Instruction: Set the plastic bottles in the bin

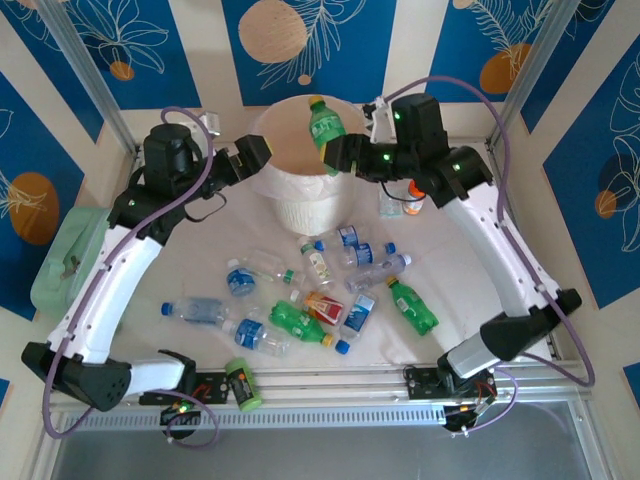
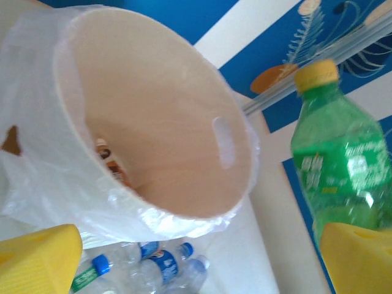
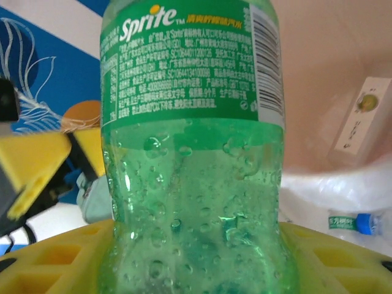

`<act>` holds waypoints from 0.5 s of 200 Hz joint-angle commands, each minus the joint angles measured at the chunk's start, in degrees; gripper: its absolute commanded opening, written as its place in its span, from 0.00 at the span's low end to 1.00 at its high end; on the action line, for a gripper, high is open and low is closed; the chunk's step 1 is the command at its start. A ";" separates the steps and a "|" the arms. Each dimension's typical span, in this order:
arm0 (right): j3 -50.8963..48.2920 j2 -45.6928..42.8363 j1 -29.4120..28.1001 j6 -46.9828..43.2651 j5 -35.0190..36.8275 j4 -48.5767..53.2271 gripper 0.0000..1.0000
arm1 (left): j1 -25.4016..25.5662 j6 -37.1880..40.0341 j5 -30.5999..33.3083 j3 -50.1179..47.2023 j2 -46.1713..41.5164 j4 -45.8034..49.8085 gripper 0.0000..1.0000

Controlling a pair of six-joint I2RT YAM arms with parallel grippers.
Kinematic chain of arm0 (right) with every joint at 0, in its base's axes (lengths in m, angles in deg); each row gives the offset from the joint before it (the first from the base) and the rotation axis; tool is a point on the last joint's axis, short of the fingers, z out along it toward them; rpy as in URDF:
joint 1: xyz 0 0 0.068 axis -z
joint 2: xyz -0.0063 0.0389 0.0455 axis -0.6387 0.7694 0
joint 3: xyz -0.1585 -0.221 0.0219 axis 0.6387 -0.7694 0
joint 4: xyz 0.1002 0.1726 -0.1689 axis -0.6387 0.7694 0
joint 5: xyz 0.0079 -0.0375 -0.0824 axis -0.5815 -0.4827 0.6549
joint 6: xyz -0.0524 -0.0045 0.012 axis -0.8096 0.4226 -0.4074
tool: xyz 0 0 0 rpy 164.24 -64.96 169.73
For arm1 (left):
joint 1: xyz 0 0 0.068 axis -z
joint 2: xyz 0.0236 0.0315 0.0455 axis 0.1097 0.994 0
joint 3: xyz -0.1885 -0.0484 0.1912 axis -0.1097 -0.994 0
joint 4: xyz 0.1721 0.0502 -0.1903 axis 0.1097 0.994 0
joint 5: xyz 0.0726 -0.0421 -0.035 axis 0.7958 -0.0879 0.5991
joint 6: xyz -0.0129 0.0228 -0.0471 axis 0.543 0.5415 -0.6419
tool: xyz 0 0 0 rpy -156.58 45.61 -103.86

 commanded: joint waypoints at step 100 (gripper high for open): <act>30.53 26.11 3.33 -7.28 1.10 13.79 0.57 | 0.32 4.76 8.92 -6.87 -6.83 11.00 0.88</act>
